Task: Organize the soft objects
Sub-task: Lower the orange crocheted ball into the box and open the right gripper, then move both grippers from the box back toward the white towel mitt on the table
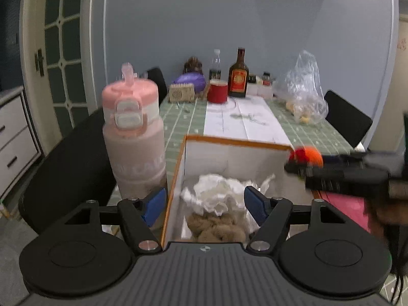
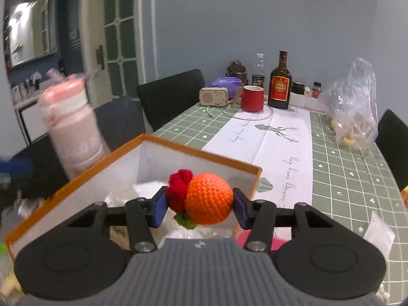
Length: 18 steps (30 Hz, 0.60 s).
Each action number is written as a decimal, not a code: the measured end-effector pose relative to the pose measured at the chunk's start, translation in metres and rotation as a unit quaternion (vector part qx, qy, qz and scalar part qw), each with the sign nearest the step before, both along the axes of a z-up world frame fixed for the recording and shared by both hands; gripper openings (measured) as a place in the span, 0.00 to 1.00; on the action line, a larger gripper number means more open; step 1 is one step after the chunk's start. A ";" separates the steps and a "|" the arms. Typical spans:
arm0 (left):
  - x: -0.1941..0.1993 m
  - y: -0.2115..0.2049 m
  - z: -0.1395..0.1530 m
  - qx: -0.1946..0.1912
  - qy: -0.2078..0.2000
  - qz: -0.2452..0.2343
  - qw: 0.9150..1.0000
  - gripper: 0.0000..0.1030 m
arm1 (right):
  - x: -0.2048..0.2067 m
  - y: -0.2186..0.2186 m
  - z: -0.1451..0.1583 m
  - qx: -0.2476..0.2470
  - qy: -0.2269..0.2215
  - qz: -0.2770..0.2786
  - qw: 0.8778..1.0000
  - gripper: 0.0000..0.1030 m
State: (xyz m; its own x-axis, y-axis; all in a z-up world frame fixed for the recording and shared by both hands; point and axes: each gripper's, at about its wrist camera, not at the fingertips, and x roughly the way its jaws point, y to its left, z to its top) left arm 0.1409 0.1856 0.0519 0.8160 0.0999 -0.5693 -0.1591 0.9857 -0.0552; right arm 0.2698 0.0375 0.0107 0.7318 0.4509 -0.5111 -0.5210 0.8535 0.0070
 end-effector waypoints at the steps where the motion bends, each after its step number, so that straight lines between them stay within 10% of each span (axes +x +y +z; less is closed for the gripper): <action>1: -0.001 -0.001 -0.001 0.004 0.002 -0.005 1.000 0.79 | 0.003 0.004 0.000 -0.016 -0.008 -0.007 1.000 0.51; 9: -0.015 -0.017 0.001 0.061 -0.006 -0.022 0.998 0.79 | 0.020 0.023 -0.012 -0.070 -0.015 -0.011 0.997 0.52; 14: -0.018 -0.014 0.000 0.039 0.006 -0.019 0.999 0.79 | 0.017 0.025 -0.016 -0.078 -0.062 -0.013 0.995 0.78; 18: -0.020 -0.012 -0.001 0.029 0.012 -0.017 0.999 0.79 | 0.008 0.010 -0.011 -0.048 -0.081 -0.026 0.995 0.80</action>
